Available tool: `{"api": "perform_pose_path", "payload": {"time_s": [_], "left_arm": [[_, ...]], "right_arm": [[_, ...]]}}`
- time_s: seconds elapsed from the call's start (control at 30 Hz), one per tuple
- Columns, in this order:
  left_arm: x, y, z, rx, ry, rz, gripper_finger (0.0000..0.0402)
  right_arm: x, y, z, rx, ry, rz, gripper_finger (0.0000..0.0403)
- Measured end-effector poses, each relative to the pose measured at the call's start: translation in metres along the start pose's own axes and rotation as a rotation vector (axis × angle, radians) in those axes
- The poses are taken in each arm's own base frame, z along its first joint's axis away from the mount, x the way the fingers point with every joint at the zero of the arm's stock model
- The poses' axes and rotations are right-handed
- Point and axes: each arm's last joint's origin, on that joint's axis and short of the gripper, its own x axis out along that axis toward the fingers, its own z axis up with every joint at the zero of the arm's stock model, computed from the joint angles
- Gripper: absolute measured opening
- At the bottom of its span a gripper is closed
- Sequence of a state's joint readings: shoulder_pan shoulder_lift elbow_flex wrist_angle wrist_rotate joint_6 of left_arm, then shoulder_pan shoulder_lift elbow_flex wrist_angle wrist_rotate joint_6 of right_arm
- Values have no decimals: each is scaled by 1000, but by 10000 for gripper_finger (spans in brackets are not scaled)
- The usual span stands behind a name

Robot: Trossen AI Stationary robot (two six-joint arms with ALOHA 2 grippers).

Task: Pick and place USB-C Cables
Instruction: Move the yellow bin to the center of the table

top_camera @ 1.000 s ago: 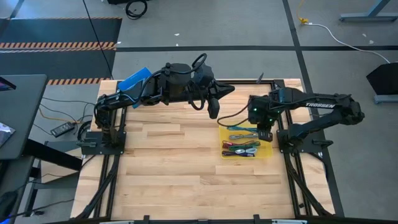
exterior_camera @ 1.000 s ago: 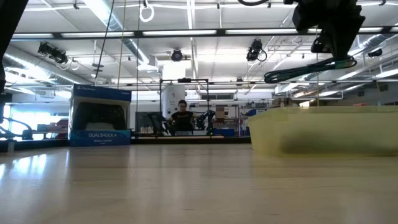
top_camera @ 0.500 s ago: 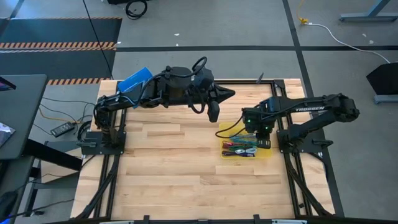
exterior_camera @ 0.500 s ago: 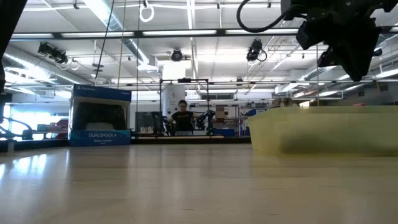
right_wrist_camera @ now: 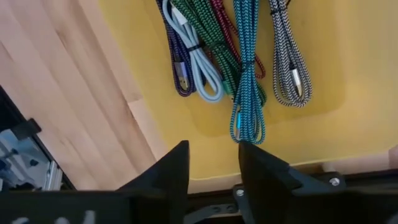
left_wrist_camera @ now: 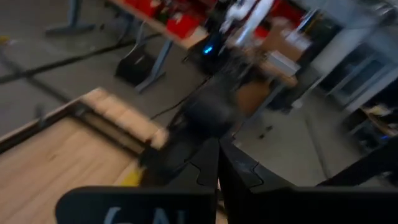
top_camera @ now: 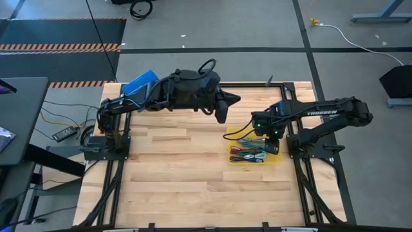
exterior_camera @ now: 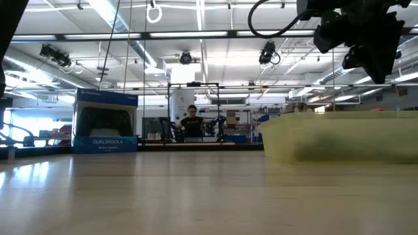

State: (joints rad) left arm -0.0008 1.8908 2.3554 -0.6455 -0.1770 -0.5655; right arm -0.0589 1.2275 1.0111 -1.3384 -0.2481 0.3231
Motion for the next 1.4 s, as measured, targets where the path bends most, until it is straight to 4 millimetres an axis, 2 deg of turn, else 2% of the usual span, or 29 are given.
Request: {"api": "perform_pose_path", "payload": {"time_s": [0.1,0.2,0.23,0.3,0.4,0.57,0.67,0.77,0.9,1.1,1.23,1.4], "left_arm": [[2,11,-6,11,81,73,13],[5,18,-14,109,160,121,13],[7,20,-17,143,183,131,13],[8,22,-23,145,229,155,13],[19,36,-35,31,302,241,13],[42,73,-65,-119,427,434,13],[56,93,-89,-207,466,491,13],[67,112,-116,-310,559,514,13],[76,128,-146,-399,659,472,13],[75,132,-177,-403,746,493,13],[73,132,-188,-390,769,518,13],[72,128,-193,-354,771,536,13]], "right_arm": [[-1,0,-2,18,-4,0,93],[-5,0,-5,13,-18,11,22],[-6,0,-7,17,-23,17,12],[-9,-1,-11,61,-28,20,11],[-13,-3,-19,137,-26,16,5],[-20,-8,-34,348,-46,-63,3],[-21,-11,-43,418,-30,-95,2],[-13,-15,-53,481,13,-95,2],[6,-19,-61,539,84,-68,2],[37,-26,-64,573,97,-66,1],[39,-26,-60,580,36,-138,1],[43,-24,-52,536,9,-189,0]]}}
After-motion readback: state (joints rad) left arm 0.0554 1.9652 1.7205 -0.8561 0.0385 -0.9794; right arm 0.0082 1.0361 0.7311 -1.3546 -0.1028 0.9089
